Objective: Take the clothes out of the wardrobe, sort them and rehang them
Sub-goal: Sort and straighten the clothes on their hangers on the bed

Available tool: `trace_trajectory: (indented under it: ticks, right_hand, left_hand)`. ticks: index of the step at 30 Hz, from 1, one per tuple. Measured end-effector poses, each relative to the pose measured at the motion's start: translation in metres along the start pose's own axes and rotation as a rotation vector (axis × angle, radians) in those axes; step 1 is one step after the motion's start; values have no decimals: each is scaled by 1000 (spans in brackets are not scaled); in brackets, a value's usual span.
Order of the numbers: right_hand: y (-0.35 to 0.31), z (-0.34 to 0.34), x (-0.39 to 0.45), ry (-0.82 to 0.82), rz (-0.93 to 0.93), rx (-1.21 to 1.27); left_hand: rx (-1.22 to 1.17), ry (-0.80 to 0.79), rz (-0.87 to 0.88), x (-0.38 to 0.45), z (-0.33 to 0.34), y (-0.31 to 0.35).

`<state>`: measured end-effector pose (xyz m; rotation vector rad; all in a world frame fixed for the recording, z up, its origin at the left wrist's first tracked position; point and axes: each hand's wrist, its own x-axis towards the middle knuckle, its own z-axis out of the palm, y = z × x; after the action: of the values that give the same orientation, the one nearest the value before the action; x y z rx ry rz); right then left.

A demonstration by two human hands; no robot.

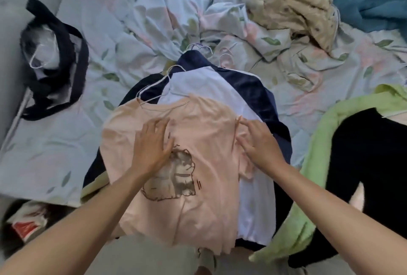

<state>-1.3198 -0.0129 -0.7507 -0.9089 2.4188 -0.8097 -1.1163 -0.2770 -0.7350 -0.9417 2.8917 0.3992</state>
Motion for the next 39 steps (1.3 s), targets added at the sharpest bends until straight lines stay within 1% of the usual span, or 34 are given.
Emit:
trace_trajectory:
  ticks: [2,4,6,10,12,14,17,20,25,30,34,39]
  right_hand:
    - [-24,16,21,-38,-34,-17]
    - [-43,29,44,-83,-88,-84]
    - [-56,40,70,-122,-122,-159]
    - [-76,55,118,-177,-36,-214]
    - [-78,60,132,-187,20,-234]
    - [-80,66,142,-168,60,-236]
    - [-82,69,145,-153,84,-261]
    - [-85,68,137,-130,42,-207]
    - [-95,65,118,-52,-45,-167]
    - [-115,54,101,-37,-133,-90]
    - [-126,34,80,-15,-195,-56]
    - [-141,-9,36,-13,-284,-23]
  left_hand:
    - [13,1,-28,12,-9,-39]
    - [18,-5,-58,29,-16,-69]
    - [-30,-23,-123,47,-20,-92]
    - [-81,-125,-247,75,-14,-133]
    - [-85,-174,-261,81,-9,-141]
    - [-78,-167,-247,82,-5,-147]
    - [-61,-74,-185,77,-2,-151]
    - [-93,3,-103,71,-4,-154]
    - [-163,27,-31,63,-17,-143]
    - [-195,66,5,48,-29,-124]
    - [-224,120,21,24,-51,-107]
    - [-163,166,22,-24,-95,-75]
